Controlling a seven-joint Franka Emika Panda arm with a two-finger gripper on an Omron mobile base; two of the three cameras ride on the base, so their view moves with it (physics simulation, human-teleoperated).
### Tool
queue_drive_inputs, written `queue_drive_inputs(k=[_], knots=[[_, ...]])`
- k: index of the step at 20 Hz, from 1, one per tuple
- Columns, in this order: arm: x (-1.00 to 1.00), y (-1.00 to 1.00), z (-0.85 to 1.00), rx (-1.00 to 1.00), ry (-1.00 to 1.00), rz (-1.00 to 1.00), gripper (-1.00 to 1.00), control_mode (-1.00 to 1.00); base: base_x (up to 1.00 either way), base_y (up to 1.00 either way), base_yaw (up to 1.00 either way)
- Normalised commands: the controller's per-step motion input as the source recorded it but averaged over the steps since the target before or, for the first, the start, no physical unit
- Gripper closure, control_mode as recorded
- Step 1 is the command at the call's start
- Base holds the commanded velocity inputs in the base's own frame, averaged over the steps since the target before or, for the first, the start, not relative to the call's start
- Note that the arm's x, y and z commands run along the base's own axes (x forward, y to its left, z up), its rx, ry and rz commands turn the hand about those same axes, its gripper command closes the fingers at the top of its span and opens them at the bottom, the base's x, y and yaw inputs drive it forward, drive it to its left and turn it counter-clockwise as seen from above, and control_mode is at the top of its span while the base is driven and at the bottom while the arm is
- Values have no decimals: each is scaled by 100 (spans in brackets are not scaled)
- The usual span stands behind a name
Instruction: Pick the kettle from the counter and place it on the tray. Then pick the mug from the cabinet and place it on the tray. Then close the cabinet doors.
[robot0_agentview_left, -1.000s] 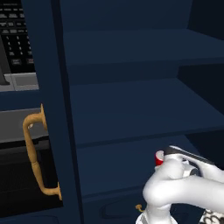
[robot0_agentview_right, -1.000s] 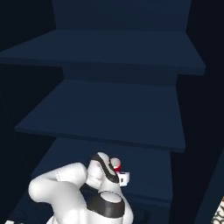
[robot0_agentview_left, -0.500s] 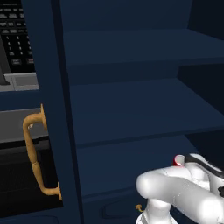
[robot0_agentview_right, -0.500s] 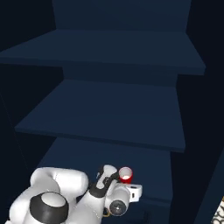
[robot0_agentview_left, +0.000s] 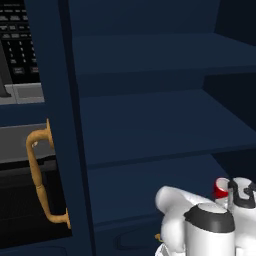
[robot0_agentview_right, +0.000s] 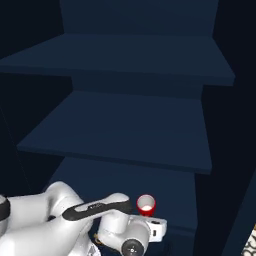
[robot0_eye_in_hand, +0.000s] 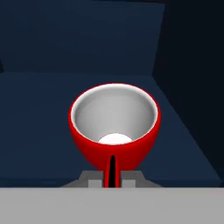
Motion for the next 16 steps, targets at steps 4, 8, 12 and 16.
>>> queue_drive_inputs(k=[4,8,12,16], knots=[[-65,7,65,0,0,-8,100,-100,0,0,0],[-65,3,71,0,0,-10,100,-100,0,0,0],[-56,4,75,0,0,-11,100,-100,0,0,0],[-57,3,73,0,0,-13,100,-100,0,0,0]])
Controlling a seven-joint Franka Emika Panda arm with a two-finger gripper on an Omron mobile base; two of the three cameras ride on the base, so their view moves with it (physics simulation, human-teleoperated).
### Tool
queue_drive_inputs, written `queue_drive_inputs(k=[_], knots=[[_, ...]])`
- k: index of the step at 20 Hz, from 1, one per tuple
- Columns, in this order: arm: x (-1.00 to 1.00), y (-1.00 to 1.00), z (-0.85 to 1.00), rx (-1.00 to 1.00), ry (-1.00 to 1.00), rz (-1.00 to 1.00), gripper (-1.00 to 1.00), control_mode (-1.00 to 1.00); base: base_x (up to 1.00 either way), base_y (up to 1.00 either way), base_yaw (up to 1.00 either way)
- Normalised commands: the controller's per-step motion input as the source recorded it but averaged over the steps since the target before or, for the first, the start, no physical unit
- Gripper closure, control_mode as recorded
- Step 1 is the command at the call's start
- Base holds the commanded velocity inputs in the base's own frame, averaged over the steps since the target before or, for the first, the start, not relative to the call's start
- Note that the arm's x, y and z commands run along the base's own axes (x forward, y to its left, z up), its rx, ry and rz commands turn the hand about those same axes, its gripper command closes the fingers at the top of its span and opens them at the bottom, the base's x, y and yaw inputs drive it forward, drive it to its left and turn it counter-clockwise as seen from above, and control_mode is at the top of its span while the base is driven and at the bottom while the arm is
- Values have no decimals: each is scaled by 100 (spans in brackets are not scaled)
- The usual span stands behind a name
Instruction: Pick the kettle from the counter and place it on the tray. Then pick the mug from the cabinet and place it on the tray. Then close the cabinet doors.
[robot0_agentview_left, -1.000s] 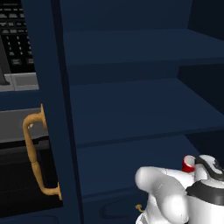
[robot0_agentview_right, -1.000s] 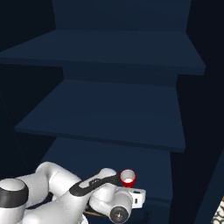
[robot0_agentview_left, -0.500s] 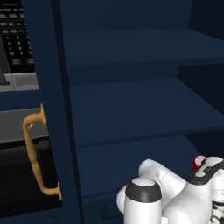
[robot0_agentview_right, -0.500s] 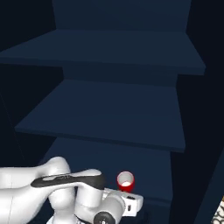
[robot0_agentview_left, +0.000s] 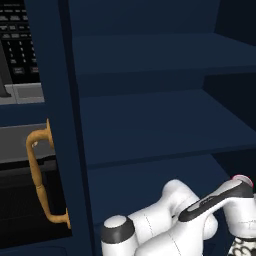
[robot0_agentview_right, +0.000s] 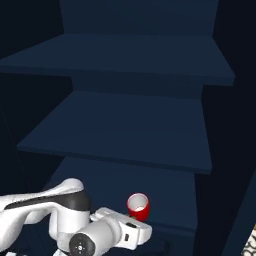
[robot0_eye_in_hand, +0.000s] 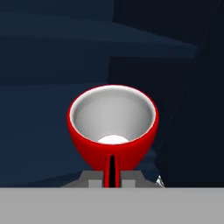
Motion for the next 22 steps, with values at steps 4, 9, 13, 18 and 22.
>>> queue_drive_inputs(k=[4,9,13,18,22], knots=[[-54,5,84,0,0,-12,100,-100,0,0,0],[-33,14,96,0,0,-7,100,-100,0,0,0],[-26,20,100,0,0,-2,100,-100,0,0,0],[-19,32,87,0,0,0,100,-100,0,0,0],[2,49,50,1,0,0,100,-100,0,0,0]])
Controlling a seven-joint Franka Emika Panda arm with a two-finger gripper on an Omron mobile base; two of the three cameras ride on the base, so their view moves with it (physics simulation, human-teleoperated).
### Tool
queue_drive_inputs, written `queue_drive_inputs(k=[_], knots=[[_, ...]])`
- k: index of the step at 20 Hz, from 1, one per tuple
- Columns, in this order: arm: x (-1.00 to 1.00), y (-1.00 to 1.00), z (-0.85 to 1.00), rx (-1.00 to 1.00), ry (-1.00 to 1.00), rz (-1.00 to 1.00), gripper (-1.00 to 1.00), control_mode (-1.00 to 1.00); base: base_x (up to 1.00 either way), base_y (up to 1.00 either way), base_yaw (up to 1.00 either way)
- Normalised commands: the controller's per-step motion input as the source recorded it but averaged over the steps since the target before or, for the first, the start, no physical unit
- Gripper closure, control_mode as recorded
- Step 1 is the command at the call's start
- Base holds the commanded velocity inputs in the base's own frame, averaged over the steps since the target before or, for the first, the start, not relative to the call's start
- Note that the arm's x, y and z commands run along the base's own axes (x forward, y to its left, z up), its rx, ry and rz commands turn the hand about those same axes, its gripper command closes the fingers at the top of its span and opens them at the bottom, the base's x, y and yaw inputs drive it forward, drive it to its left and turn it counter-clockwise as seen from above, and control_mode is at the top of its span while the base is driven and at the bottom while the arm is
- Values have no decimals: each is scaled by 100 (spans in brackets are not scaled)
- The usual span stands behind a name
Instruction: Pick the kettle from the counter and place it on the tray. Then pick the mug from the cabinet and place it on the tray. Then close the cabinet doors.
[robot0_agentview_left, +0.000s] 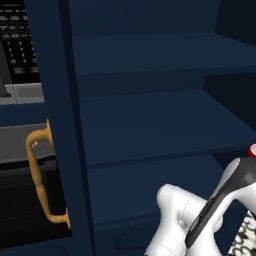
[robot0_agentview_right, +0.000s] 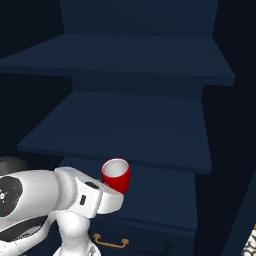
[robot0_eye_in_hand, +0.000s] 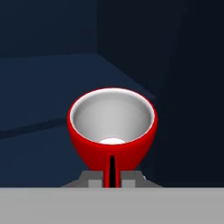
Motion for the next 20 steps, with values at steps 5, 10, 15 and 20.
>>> queue_drive_inputs(k=[5,10,15,20], knots=[[8,53,11,5,-1,3,100,-100,0,0,0],[6,48,0,1,-5,7,100,-100,0,0,0],[5,18,-6,0,-9,12,100,-100,0,0,0],[-4,8,-3,-2,-5,4,100,-100,0,0,0]])
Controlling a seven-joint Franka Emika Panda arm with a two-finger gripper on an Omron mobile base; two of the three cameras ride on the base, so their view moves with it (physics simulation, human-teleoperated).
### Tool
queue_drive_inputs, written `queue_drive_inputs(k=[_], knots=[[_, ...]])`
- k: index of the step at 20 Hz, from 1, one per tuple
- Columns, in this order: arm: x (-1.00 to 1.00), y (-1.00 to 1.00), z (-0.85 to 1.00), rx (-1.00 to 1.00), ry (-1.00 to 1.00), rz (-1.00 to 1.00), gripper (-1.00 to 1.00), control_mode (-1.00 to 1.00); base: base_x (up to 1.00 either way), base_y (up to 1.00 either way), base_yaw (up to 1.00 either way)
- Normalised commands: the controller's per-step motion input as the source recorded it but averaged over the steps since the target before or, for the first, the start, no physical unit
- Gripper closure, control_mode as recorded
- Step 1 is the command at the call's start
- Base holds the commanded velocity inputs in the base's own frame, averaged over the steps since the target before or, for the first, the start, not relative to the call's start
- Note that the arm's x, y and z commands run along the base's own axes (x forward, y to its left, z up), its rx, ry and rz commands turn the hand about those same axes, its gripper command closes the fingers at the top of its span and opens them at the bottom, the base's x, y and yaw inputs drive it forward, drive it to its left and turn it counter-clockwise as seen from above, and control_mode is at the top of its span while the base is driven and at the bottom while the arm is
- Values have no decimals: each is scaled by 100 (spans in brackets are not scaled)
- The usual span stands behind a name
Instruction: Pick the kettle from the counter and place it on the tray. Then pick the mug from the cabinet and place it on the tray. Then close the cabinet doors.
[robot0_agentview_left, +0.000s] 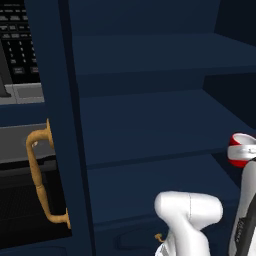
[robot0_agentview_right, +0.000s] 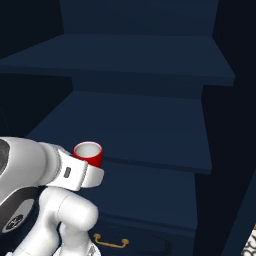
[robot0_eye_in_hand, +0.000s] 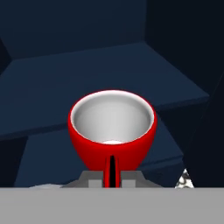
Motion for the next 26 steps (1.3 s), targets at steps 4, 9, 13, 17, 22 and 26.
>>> queue_drive_inputs(k=[4,9,13,17,22,26], knots=[[0,0,0,0,0,0,100,100,-58,29,-2],[0,0,0,0,0,0,100,100,-62,55,-15],[0,0,0,0,0,0,100,100,-57,64,-25],[0,0,0,0,0,0,100,100,-47,37,-34],[0,0,0,0,0,0,100,100,-46,23,-53],[0,0,0,0,0,0,100,100,-51,3,-72]])
